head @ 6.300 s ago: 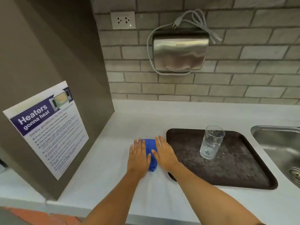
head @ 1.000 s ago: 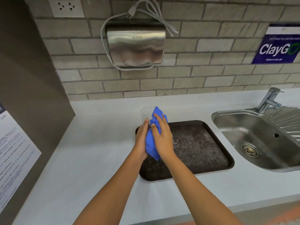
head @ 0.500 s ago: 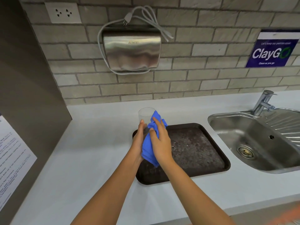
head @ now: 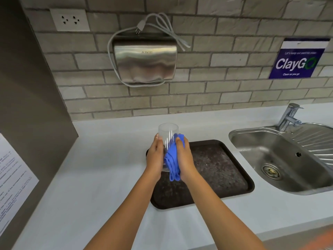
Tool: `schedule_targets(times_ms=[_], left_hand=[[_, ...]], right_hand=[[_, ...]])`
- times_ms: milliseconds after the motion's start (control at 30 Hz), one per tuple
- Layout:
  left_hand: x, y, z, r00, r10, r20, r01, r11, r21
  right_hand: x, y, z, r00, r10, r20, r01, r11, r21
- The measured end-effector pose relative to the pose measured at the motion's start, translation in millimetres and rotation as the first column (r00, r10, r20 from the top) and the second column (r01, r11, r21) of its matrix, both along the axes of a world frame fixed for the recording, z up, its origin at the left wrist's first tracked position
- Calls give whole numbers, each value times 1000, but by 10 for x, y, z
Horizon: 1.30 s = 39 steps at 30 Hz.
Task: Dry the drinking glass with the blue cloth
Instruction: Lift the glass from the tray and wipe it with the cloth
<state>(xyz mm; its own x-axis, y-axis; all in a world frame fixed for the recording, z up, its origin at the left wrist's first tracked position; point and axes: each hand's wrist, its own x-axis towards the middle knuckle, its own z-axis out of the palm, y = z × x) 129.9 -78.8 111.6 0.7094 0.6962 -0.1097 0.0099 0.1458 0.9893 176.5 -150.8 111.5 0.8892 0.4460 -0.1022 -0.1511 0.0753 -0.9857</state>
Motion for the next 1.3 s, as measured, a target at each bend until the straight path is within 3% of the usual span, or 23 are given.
schedule_targets(times_ms=[100,233,300,367,500,567,667,767,833,900,1000,1133,1200,1300], left_hand=[[-10,-49,-19,999,7,32,-8,1000,26],[-50,39,6,996,-56,69,64,991,-121],[-85,52,-23,990,-79,116,94,987,-128],[-96,23,-56,981,-105,163,132,977,-166],[-89,14,-67,989,-111,95,129,970,-208],[-78,18,-71,988,-130,88,146,967,-209],[-110,-54,17,978,-169,124,200,932,-303],[-180,3,36,949,-246,196,306,862,-404],[-193,5,0,957,-219,191,279,875,-396],[-238,-51,52,956,-203,210,277,860,-430],[-268,-130,128,941,-209,268,318,818,-480],[-242,-40,76,974,-144,172,204,888,-411],[-217,-33,48,981,-132,143,181,890,-418],[-170,-10,19,986,-73,150,123,925,-359]], right_hand=[[-141,21,14,986,-51,160,59,997,-44],[-325,-1,-37,907,-16,420,78,988,-130],[-350,-12,-61,882,2,471,69,989,-133],[-306,-40,-22,903,-2,430,44,995,-88],[-103,-75,142,994,47,96,-44,998,-36],[-87,-86,201,995,69,67,-66,996,-57],[-201,-84,152,978,23,205,-3,995,-98],[-402,-89,67,845,53,532,86,969,-232],[-434,-87,36,787,85,611,90,964,-249],[-395,-96,63,835,79,544,38,979,-201],[-252,-90,168,949,77,305,-47,993,-104],[-84,-88,228,995,101,19,-99,993,-60],[-144,-94,174,993,70,96,-61,994,-92],[-337,-110,59,921,60,385,11,984,-178]])
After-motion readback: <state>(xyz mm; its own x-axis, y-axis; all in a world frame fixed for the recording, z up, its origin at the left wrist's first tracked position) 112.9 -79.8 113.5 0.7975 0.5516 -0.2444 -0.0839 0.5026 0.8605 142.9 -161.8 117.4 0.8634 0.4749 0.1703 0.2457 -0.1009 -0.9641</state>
